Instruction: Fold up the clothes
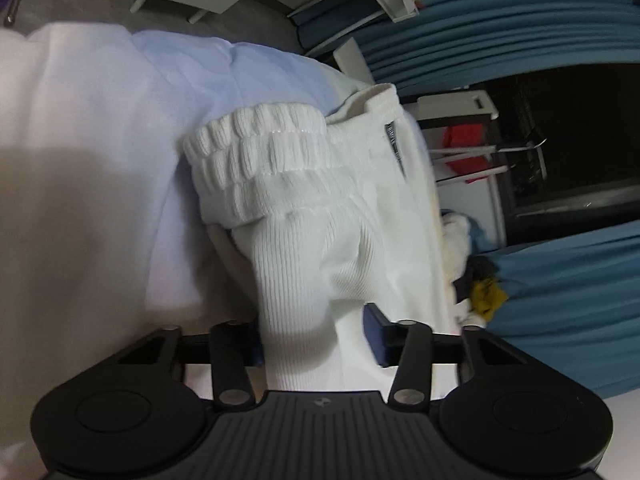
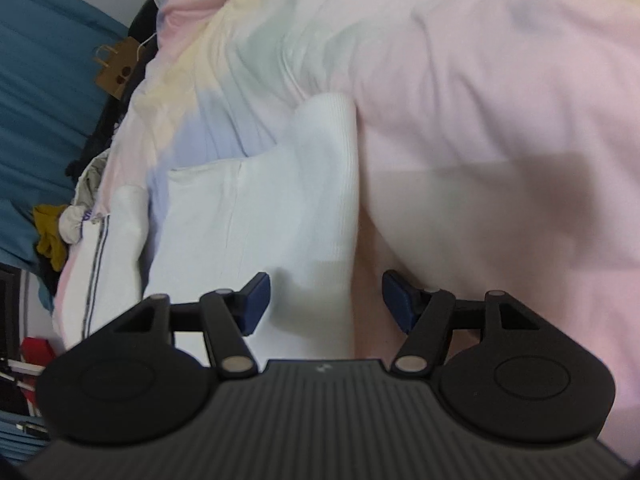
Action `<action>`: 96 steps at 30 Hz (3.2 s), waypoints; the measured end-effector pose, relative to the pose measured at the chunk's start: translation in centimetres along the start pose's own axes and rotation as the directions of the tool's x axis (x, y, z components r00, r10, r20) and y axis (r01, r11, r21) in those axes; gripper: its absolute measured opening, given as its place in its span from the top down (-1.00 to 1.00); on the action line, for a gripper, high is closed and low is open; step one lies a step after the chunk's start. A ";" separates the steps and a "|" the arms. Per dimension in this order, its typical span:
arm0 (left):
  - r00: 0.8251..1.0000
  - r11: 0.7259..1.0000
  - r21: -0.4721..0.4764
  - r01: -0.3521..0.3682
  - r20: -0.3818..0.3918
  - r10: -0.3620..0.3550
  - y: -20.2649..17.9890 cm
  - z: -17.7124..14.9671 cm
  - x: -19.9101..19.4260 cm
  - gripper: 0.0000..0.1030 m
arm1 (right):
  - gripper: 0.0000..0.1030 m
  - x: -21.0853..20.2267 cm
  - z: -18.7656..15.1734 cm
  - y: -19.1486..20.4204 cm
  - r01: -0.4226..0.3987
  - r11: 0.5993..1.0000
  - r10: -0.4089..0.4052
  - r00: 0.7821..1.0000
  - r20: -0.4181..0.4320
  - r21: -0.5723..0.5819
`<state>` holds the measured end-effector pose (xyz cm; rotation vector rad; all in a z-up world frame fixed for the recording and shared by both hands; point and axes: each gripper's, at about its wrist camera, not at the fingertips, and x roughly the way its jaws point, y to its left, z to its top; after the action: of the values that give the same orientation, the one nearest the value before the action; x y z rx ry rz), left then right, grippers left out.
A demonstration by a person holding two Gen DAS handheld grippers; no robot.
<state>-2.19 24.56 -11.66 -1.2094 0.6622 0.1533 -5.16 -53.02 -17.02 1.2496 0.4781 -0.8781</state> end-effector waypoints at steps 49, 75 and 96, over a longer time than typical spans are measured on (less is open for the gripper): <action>0.995 1.000 -0.002 -0.030 0.098 0.030 -17.1 14.3 16.9 0.82 | 0.89 13.3 -0.9 35.2 -0.211 0.783 0.334 0.936 0.108 -0.586; 0.995 0.976 0.195 0.096 0.000 -0.097 -12.9 7.6 13.1 -0.30 | -0.30 10.0 1.0 25.2 -0.508 0.788 0.526 0.849 -0.047 -0.348; 0.993 0.992 0.060 0.107 0.040 -0.110 -7.9 6.3 18.7 0.27 | -0.18 16.5 -2.7 18.0 -0.534 0.832 0.513 0.844 -0.157 -0.151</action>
<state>18.89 23.02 -14.27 -1.1806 0.5578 0.0690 19.28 -54.42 -19.00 1.1726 0.2704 -0.2867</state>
